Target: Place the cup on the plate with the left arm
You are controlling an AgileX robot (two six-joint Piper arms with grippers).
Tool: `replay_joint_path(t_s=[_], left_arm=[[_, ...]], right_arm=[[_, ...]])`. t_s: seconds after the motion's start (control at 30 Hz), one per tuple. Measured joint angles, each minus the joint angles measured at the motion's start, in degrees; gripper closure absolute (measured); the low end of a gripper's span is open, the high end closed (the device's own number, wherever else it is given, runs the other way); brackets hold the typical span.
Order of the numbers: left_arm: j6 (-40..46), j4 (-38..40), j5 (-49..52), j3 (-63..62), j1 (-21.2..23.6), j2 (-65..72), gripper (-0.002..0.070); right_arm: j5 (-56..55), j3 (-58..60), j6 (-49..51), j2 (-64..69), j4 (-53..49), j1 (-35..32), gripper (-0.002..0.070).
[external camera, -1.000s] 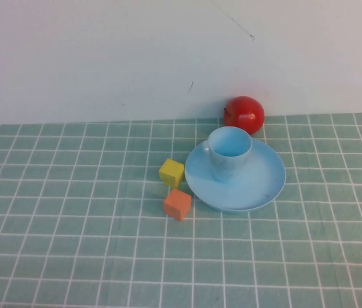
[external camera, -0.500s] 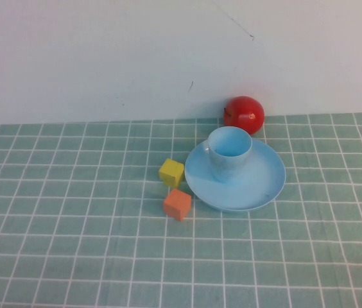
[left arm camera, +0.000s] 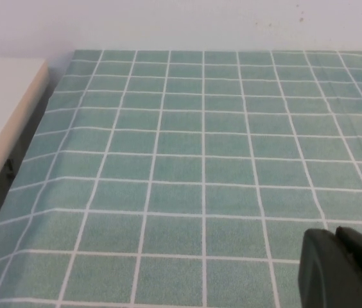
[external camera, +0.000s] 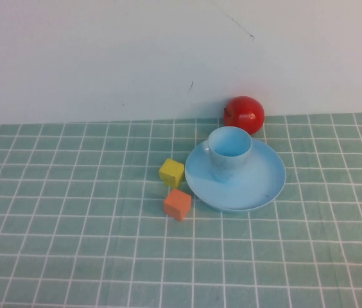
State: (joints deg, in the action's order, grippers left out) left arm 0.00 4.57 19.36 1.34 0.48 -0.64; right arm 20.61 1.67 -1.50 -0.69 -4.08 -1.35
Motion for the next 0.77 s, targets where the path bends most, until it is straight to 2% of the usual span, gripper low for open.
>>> replay_joint_path(t_s=[0.77], left_arm=[[0.4,1.4,0.0,0.0,-2.0,0.0,0.0676]], right_arm=[[0.0,0.0,1.0,0.0,0.0,0.0,0.0678]])
